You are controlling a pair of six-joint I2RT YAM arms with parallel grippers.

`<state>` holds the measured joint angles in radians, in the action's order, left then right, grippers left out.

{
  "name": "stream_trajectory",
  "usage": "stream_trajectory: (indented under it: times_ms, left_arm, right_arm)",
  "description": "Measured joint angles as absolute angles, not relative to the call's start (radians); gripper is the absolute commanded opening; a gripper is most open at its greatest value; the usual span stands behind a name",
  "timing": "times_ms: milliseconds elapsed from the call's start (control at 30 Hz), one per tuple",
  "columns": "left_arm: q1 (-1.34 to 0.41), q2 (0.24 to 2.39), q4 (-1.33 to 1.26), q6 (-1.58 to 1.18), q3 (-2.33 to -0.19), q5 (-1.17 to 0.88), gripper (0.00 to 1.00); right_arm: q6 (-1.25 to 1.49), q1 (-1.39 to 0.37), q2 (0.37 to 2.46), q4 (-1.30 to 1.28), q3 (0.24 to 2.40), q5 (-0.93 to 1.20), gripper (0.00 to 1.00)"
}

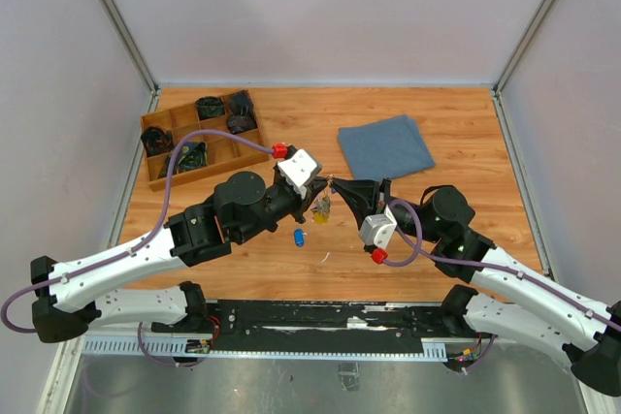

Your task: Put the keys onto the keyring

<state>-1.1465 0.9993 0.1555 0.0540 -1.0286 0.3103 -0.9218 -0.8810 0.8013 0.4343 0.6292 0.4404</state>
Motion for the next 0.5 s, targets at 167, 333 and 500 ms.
stream_trajectory:
  times_ms: [167,333,500]
  left_arm:
    - [-1.147,0.998,0.157,0.052,-1.029,0.297,0.00]
    - [-1.147,0.996,0.160,0.052,-1.029,0.293,0.00]
    - [-1.147,0.996,0.160,0.052,-1.029,0.292,0.01]
  right_arm:
    - [-0.926,-0.881,0.804,0.435,0.629,0.441,0.00]
    - [-0.935,-0.881,0.810,0.436,0.629,0.441,0.01]
    - [-0.942,-0.881,0.808,0.436,0.629,0.440,0.00]
